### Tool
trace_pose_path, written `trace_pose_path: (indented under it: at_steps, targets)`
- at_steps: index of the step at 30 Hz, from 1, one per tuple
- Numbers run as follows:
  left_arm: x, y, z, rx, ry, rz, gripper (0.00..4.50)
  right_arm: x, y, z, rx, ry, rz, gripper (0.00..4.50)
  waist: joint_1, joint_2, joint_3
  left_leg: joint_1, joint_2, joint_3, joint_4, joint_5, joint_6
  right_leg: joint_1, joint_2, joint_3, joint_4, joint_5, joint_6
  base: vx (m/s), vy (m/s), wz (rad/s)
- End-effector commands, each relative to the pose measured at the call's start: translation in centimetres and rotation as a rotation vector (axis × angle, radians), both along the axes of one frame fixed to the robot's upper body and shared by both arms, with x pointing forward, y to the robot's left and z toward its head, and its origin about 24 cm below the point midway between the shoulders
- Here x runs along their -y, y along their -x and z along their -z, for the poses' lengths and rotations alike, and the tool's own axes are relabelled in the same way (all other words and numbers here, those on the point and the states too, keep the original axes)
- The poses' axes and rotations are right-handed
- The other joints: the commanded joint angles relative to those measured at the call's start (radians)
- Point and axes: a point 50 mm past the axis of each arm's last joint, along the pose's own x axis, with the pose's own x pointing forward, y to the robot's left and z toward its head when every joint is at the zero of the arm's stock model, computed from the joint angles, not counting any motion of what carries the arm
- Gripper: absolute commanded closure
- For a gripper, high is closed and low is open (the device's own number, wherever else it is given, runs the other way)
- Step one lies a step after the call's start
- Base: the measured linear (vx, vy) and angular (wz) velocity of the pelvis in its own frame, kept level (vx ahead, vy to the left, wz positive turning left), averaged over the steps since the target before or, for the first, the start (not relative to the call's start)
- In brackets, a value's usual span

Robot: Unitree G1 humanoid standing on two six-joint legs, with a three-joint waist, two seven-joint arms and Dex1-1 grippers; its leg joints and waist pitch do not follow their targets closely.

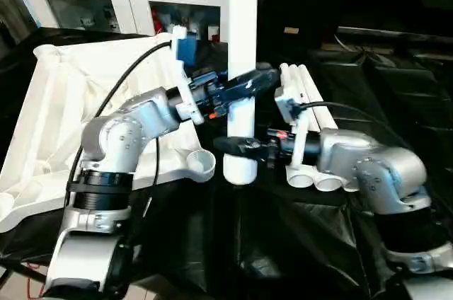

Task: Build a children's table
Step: Pick table leg

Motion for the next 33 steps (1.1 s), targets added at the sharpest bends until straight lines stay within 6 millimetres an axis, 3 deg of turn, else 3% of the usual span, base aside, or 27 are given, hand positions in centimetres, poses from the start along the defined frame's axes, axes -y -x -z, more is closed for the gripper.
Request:
trace_pose_path:
  at_steps: [1,8,9,14,21,24,28,29,33]
  targets:
    - [0.6,-0.7,-0.5,0.011,-0.053,-0.118,1.48,0.2,-0.6,-0.5,0.036,-0.009,0.064,2.59,-0.004,0.012,-0.077,0.01,0.03,-0.009,-0.061,-0.092,-0.029,0.059,-0.069,0.045,-0.073,0.05,-0.225,0.0,0.0,0.0]
    - [0.6,-2.0,-0.5,-0.062,-0.044,-0.324,1.48,-0.4,-1.2,-0.3,0.038,-0.005,0.119,2.59,-0.003,0.006,-0.08,0.004,0.023,-0.008,-0.056,-0.053,-0.012,0.065,-0.066,0.045,-0.07,0.109,-0.226,0.0,0.0,0.0]
    - [0.6,-2.1,-0.5,-0.068,-0.037,-0.338,1.65,-0.5,-1.2,-0.2,0.04,-0.005,0.12,2.59,-0.002,0.002,-0.08,0.005,0.023,-0.008,-0.056,-0.054,-0.007,0.065,-0.066,0.045,-0.071,0.101,-0.226,0.0,0.0,0.0]
    - [0.9,-1.9,-0.7,-0.06,-0.015,-0.311,1.88,-0.6,-1.2,-0.2,0.043,-0.002,0.124,2.59,-0.003,0.006,-0.078,0.009,0.025,-0.008,-0.058,-0.07,-0.008,0.06,-0.066,0.045,-0.074,0.065,-0.223,0.0,0.0,0.0]
    - [1.2,-1.5,-1.1,-0.055,0.01,-0.272,2.56,-0.5,-1.2,-0.3,0.049,0.0,0.123,2.59,-0.002,0.007,-0.078,0.008,0.025,-0.008,-0.058,-0.071,-0.008,0.06,-0.066,0.045,-0.073,0.076,-0.224,0.0,0.0,0.0]
    - [1.4,-1.3,-1.2,-0.023,-0.011,-0.247,2.63,-0.3,-1.1,-0.7,0.029,-0.028,0.091,1.89,-0.002,0.006,-0.078,0.008,0.025,-0.008,-0.058,-0.07,-0.006,0.061,-0.066,0.045,-0.073,0.079,-0.224,0.0,0.0,0.0]
    - [1.6,-1.0,-1.2,0.002,-0.029,-0.209,2.64,-0.1,-0.9,-1.0,0.02,-0.036,0.062,1.71,-0.003,0.007,-0.077,0.007,0.027,-0.008,-0.059,-0.073,-0.002,0.06,-0.066,0.045,-0.073,0.07,-0.225,0.0,0.0,0.0]
    - [1.6,-1.0,-1.2,0.004,-0.03,-0.204,2.64,-0.1,-0.9,-1.0,0.018,-0.033,0.057,1.49,-0.002,0.006,-0.077,0.008,0.026,-0.007,-0.058,-0.072,-0.003,0.06,-0.066,0.045,-0.073,0.071,-0.225,0.0,0.0,0.0]
    - [2.2,-0.1,-1.4,0.069,-0.06,-0.067,2.64,0.8,-0.6,-0.9,-0.007,0.062,-0.041,1.47,-0.001,0.002,-0.077,0.007,0.025,-0.006,-0.057,-0.065,0.006,0.062,-0.066,0.046,-0.073,0.072,-0.225,0.0,0.0,0.0]
